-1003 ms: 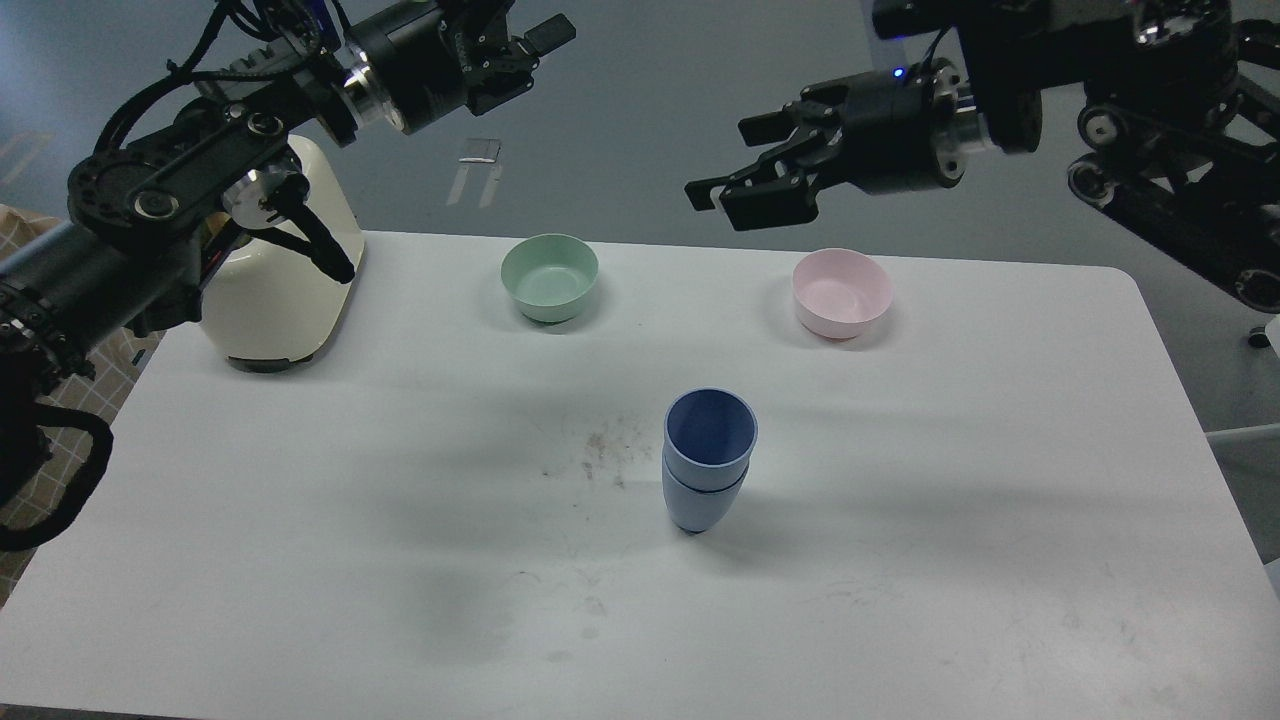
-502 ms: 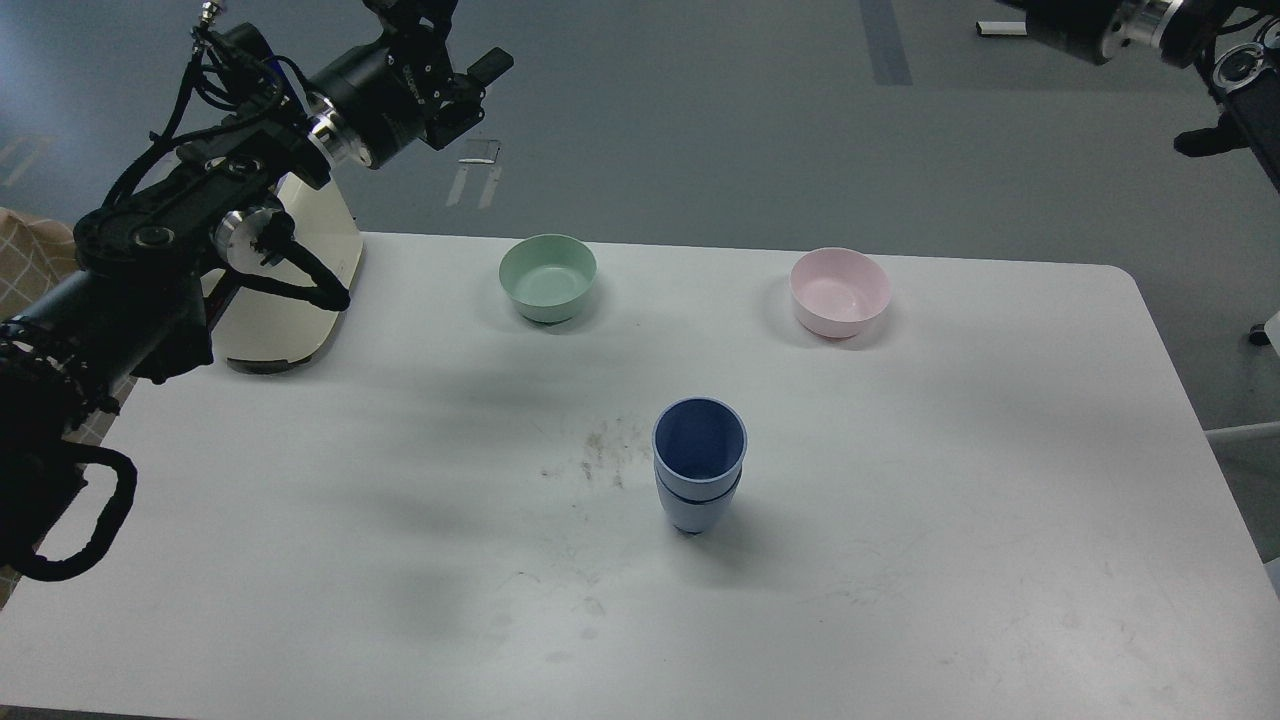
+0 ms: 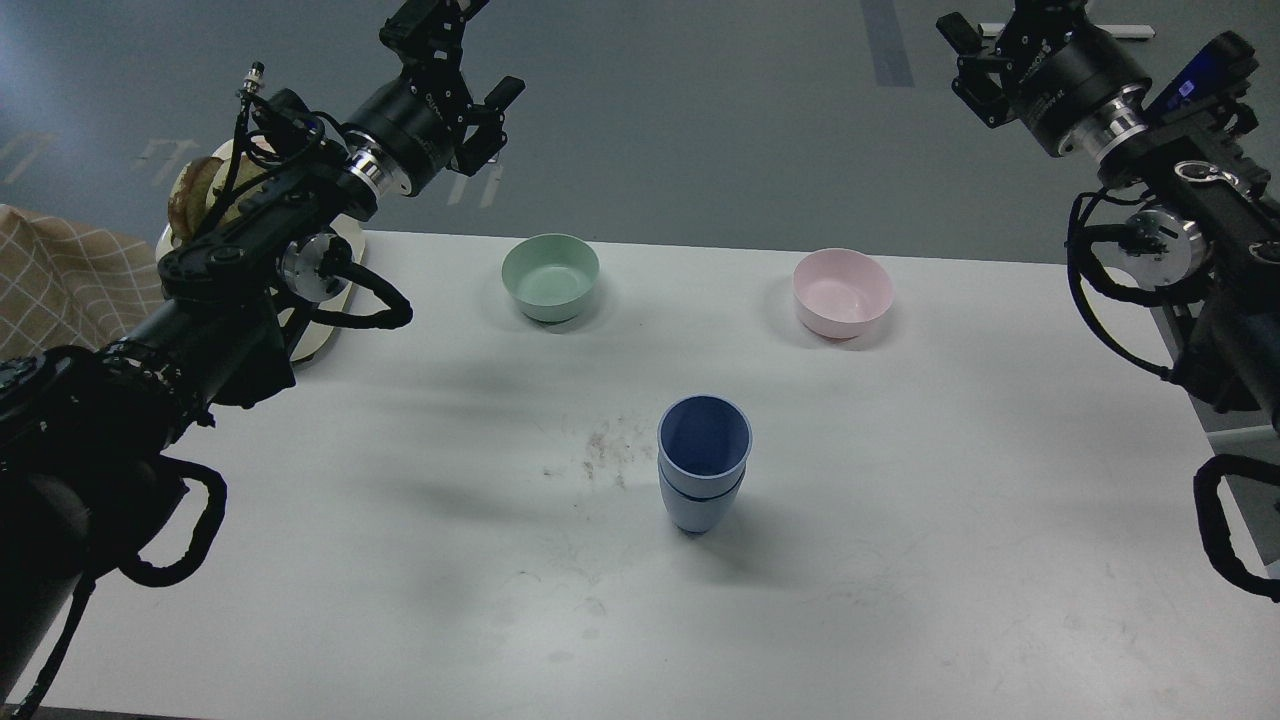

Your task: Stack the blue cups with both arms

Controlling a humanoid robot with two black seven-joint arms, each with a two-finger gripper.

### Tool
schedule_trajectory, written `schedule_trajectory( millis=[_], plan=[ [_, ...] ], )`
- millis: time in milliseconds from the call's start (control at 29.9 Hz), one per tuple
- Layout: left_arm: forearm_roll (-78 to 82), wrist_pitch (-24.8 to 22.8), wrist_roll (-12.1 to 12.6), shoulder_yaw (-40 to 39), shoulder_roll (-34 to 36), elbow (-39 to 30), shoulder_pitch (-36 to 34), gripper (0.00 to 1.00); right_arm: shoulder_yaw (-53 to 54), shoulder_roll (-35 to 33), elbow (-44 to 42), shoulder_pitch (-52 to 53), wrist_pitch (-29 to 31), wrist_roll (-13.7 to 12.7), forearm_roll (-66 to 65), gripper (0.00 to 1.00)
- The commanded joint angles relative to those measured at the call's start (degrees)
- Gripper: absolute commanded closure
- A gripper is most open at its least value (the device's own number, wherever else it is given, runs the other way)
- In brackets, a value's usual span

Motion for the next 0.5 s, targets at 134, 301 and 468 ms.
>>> schedule_trajectory(
  millis=[134, 301, 468],
  plan=[
    [-1.48, -0.01, 0.00, -2.41, -1.35, 0.59, 4.39, 0.02, 0.11, 1.76, 0.42, -6.12, 0.03, 0.00, 8.62, 0.00],
    [-0.86, -0.01, 0.00, -2.23, -2.76, 0.86, 6.94, 0.02, 1.77, 2.73, 1.21, -8.94, 0.03, 0.00, 8.71, 0.00],
    [-0.60, -0.01, 0.00, -1.97, -2.85, 0.86, 7.64, 0.02, 2.31, 2.73, 3.49, -9.91, 0.03, 0.00, 8.71, 0.00]
  ],
)
